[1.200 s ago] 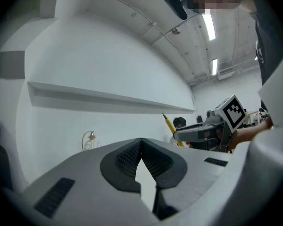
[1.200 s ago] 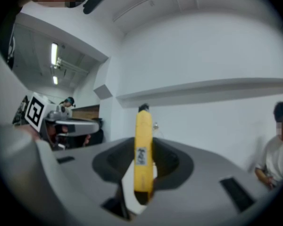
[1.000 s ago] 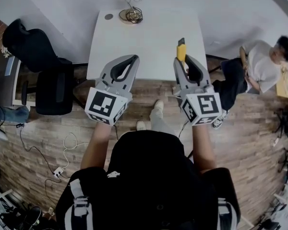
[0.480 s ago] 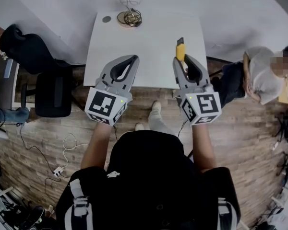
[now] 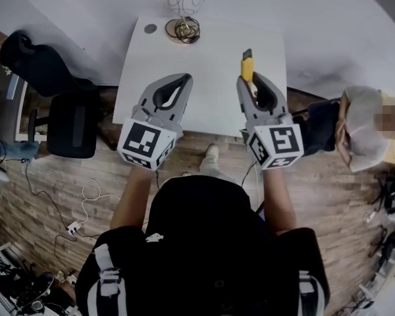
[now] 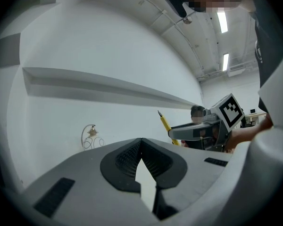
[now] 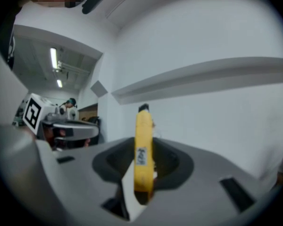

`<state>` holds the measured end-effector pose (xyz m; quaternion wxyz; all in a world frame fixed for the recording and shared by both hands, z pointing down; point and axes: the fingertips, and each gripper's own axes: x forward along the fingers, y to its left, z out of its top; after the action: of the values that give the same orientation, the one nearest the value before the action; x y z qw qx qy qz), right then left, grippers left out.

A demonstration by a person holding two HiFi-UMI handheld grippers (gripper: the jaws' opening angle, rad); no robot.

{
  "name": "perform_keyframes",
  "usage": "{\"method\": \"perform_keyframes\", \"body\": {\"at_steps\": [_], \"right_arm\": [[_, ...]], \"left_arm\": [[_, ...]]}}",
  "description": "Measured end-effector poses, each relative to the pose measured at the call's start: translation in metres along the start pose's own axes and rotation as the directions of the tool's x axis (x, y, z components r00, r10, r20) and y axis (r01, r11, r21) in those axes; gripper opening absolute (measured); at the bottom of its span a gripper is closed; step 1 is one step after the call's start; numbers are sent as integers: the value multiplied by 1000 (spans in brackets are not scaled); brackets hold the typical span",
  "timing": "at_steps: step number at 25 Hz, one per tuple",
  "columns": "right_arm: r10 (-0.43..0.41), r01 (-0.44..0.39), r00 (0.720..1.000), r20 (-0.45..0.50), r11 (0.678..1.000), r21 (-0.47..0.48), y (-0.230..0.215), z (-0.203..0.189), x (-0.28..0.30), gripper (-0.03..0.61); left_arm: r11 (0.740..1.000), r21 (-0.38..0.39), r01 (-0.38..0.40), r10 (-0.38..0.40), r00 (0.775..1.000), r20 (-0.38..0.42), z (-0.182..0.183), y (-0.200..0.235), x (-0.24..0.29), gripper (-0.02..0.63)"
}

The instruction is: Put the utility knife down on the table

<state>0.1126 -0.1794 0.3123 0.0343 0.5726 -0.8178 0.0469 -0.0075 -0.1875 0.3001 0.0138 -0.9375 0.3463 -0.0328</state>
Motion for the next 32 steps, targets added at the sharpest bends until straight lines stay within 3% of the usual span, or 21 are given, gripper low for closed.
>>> {"method": "perform_keyframes", "body": {"at_steps": [21,32], "right_arm": [[168,-168,984,-52,986,4,-58,-22,75,138],[178,-179,979,-101,984,-4,-54,-37,92,138]], "left_arm": [[991,-17,-133,132,990,-48,-16,25,73,21],[991,-49,-121,117,990,-77,-30,37,79,20]]}}
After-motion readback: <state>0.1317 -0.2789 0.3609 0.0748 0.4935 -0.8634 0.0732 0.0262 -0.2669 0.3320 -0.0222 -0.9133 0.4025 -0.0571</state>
